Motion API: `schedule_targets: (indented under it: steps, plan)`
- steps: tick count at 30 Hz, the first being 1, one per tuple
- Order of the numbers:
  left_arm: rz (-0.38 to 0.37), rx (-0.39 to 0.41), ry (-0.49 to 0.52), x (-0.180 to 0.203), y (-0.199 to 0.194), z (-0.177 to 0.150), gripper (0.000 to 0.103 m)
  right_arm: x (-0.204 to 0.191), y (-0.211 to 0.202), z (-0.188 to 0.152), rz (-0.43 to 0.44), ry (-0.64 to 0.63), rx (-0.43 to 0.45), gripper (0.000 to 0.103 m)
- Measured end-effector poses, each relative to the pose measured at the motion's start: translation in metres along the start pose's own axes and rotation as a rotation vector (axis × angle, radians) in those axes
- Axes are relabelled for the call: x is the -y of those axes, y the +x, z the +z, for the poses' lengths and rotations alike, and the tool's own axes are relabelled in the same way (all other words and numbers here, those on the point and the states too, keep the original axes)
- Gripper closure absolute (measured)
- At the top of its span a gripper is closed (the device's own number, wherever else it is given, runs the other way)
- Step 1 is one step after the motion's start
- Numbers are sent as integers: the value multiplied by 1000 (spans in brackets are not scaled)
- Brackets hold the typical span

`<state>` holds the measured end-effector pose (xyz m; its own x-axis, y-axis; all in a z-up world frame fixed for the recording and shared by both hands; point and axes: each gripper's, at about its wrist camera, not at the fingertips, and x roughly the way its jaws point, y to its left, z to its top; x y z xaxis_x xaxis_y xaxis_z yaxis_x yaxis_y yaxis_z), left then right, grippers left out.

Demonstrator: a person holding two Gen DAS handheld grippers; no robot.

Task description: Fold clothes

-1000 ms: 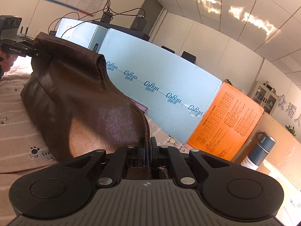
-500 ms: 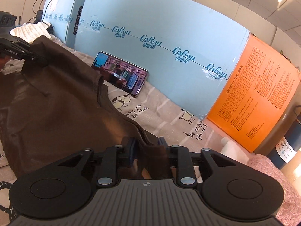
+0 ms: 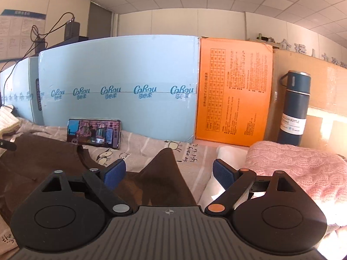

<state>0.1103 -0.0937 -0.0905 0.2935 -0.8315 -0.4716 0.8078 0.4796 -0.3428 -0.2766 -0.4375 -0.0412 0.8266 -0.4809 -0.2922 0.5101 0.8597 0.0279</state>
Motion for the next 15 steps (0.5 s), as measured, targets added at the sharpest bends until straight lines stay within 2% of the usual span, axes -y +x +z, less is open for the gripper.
schedule_targets:
  steps: [3,6,7,8,10,11,13,15]
  plan:
    - [11,12,-30,2,-9,-5,15,3,-6,-5,-22,41,-2,15]
    - [19,2,-29,8,-14,-13,15,7,-8,-13,5,78,-35,20]
    - [22,-1,-18,12,-15,-15,15,10,-6,-15,10,103,-56,33]
    - [19,-6,-7,15,-15,-17,16,12,-3,-16,3,127,-76,54]
    - [2,-14,15,21,-14,-20,16,18,9,-20,-32,189,-131,71]
    - [5,-16,35,24,-12,-21,20,18,15,-22,-51,204,-152,76]
    - [30,-14,67,29,-11,-23,28,18,24,-24,-91,232,-182,78]
    - [51,-7,59,28,-10,-22,54,17,32,-25,-147,272,-195,78]
